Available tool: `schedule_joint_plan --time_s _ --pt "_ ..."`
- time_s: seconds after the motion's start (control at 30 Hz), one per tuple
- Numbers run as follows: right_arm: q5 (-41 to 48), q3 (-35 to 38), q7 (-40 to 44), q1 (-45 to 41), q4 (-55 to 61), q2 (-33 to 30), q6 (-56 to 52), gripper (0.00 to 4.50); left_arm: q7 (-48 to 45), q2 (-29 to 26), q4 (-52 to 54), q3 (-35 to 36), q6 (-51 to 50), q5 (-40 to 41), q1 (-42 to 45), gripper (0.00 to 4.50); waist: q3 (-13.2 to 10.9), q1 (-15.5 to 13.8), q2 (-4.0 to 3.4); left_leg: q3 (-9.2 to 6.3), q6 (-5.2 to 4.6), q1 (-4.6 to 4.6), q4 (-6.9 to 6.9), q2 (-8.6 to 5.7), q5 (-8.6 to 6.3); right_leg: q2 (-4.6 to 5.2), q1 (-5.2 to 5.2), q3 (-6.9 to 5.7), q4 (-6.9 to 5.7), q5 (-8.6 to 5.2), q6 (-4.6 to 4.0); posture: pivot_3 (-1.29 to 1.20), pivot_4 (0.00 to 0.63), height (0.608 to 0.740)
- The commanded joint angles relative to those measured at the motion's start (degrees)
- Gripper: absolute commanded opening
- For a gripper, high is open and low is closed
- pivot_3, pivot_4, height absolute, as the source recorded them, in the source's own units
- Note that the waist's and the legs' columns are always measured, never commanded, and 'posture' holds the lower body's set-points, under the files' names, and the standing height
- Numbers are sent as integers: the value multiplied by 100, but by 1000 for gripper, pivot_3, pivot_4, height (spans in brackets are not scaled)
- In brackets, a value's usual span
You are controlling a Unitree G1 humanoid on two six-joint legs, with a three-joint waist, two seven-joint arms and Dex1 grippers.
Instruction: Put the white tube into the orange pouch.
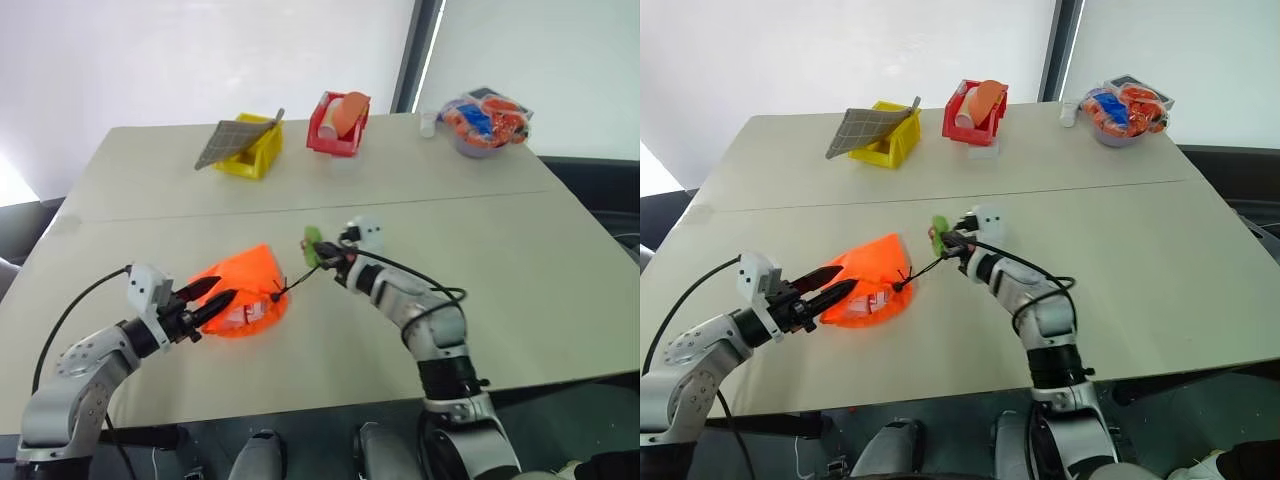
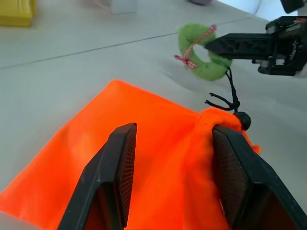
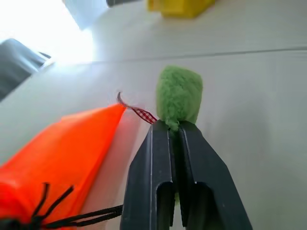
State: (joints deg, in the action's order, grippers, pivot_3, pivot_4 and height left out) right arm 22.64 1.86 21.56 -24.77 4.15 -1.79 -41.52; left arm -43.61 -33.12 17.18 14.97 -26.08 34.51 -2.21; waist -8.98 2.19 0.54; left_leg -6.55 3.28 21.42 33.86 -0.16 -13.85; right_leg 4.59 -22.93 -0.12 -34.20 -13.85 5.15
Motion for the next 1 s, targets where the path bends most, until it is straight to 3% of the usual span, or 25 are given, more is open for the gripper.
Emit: schedule_joint_plan --time_s 0.03,0.1,0.13,0.2,0.27,0.3,0.7,1.0 --pt "559 303 122 153 756 -116 -219 53 -110 -52 1 67 -202 341 323 2395 3 6 4 0 0 -1 0 0 0 0 1 0 0 -1 1 0 150 740" --pt "764 334 179 261 1004 -173 -305 53 -184 -84 -86 114 -513 660 555 2395 1 25 2 -1 0 -3 0 0 0 -1 1 0 -2 -12 20 0 150 740" --pt "848 337 195 292 1091 -188 -338 17 -239 -109 -119 124 -653 796 645 2642 1 36 1 -1 -1 -4 0 1 0 -2 0 0 -3 -13 22 0 150 740" --pt "1024 346 231 344 1243 -205 -388 0 -465 -212 -187 49 -870 979 853 3266 1 42 1 -2 -1 -5 -2 2 0 -4 -2 0 -5 -14 22 0 150 740" --pt "1137 312 282 375 1338 -237 -396 0 -655 -292 -319 -132 -791 827 1069 4262 1 32 1 -2 -1 -5 -3 2 0 -6 -4 0 -5 -13 22 0 150 740" --pt "1177 291 298 383 1362 -251 -392 0 -700 -308 -403 -216 -720 714 1166 4460 1 28 1 -3 -1 -4 -3 2 0 -6 -3 0 -5 -13 21 0 150 740" --pt "1481 394 118 99 1340 -105 -173 0 -1576 -374 -1098 -955 -387 184 1973 4460 0 36 0 0 -1 -2 -2 0 0 -3 2 0 3 -1 1 0 150 740" --pt "1703 666 -665 -347 937 442 -137 0 -1287 -308 -754 -928 228 -315 1669 4460 0 28 -1 -1 -1 -2 -5 1 0 -3 -2 1 0 0 1 0 150 740"
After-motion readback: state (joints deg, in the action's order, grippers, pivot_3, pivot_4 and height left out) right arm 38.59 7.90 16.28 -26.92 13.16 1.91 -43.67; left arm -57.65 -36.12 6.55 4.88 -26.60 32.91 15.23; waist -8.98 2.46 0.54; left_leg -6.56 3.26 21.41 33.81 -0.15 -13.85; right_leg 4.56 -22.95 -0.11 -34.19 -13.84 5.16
